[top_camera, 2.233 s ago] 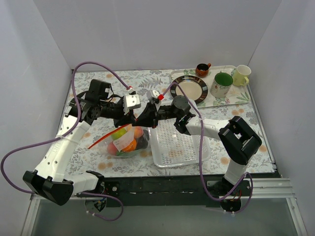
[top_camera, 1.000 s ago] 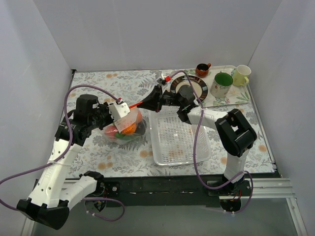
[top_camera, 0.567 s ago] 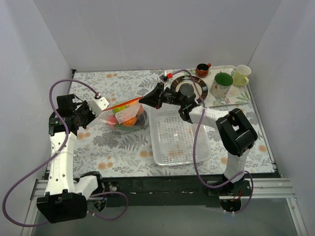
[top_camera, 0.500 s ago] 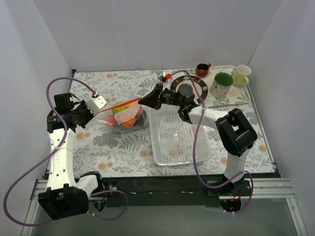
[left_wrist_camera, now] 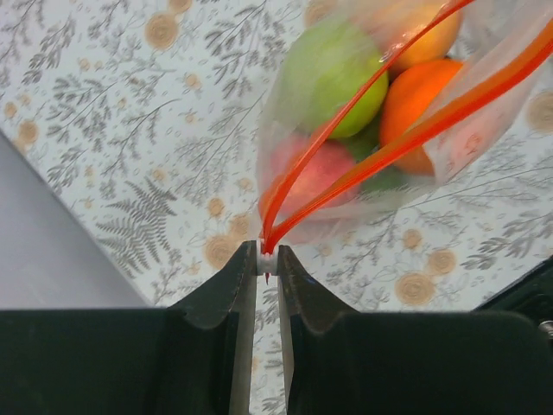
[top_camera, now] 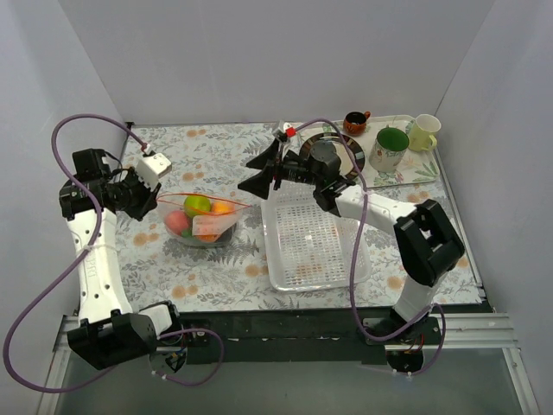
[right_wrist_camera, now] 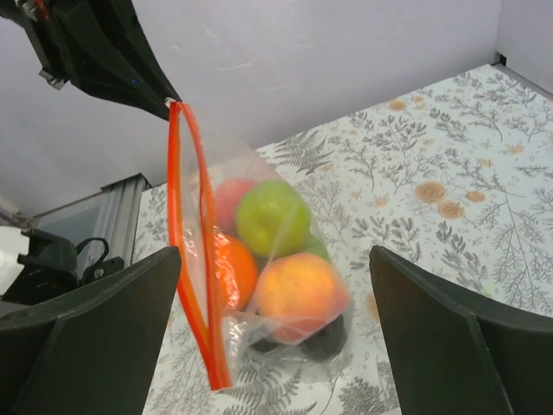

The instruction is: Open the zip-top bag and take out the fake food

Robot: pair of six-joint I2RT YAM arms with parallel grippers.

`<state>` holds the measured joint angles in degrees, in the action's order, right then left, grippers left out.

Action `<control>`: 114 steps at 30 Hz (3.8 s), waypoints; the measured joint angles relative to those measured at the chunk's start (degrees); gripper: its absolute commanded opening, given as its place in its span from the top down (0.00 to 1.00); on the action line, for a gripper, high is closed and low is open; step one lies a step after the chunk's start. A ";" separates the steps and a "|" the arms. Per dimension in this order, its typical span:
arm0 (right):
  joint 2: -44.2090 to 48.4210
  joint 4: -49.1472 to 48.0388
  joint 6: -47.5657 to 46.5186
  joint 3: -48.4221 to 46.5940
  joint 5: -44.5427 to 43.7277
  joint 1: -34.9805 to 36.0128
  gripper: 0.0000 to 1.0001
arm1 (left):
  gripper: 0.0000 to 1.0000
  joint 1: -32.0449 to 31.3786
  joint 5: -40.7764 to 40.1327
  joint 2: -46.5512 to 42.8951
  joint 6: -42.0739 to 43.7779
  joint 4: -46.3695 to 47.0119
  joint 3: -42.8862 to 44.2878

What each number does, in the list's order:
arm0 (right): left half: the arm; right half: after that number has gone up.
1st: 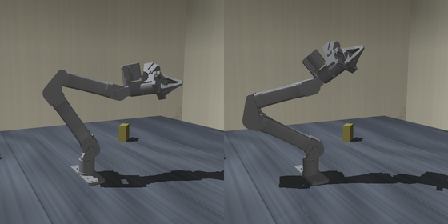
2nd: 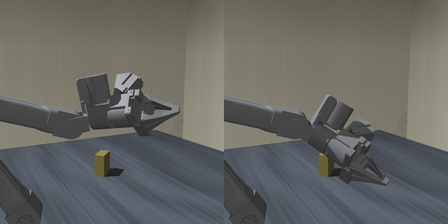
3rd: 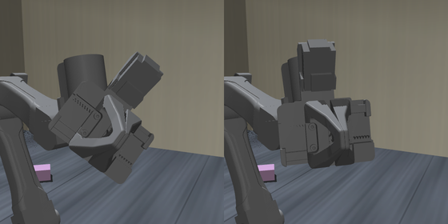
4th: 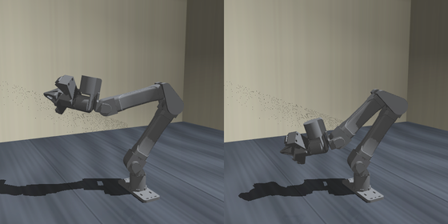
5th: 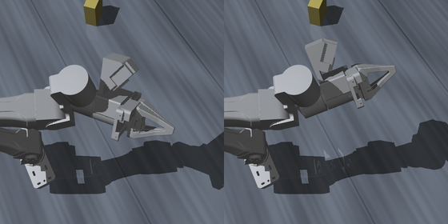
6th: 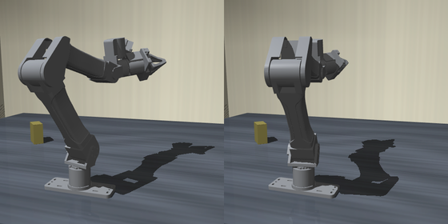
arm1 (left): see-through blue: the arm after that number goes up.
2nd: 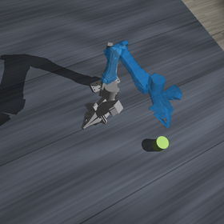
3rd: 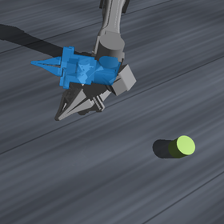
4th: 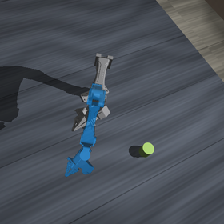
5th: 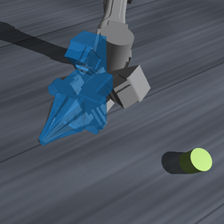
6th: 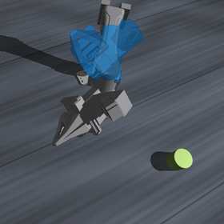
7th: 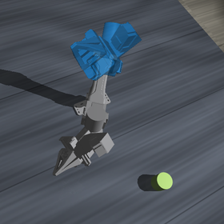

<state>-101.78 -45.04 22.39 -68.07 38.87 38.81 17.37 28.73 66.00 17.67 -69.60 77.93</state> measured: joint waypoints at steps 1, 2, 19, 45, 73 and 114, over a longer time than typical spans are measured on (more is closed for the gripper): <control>1.73 2.54 -1.88 0.35 -1.20 1.05 0.02 | 0.93 0.00 1.77 -0.11 -0.26 -1.18 0.37; 3.37 4.98 -3.50 0.48 -2.19 2.14 0.02 | 0.92 0.00 3.39 -0.33 -0.59 -2.21 0.37; 14.69 21.92 -9.75 9.29 -13.51 18.71 0.49 | 0.93 -3.06 9.90 -8.79 2.10 -7.41 -10.16; 10.21 20.39 -2.12 12.68 -25.75 20.20 0.02 | 0.88 -13.49 10.27 -12.90 0.76 -7.52 -14.16; 0.70 31.56 0.02 -6.78 -55.15 28.09 0.02 | 0.44 -16.15 8.83 -12.00 -12.28 -1.40 -8.66; -3.52 36.09 -2.89 7.52 -63.63 34.01 0.34 | 0.54 -11.45 12.83 16.72 -20.46 26.95 -24.17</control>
<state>-105.30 -8.95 19.51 -60.55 -24.75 72.82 5.91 41.56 82.72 -2.79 -42.65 53.76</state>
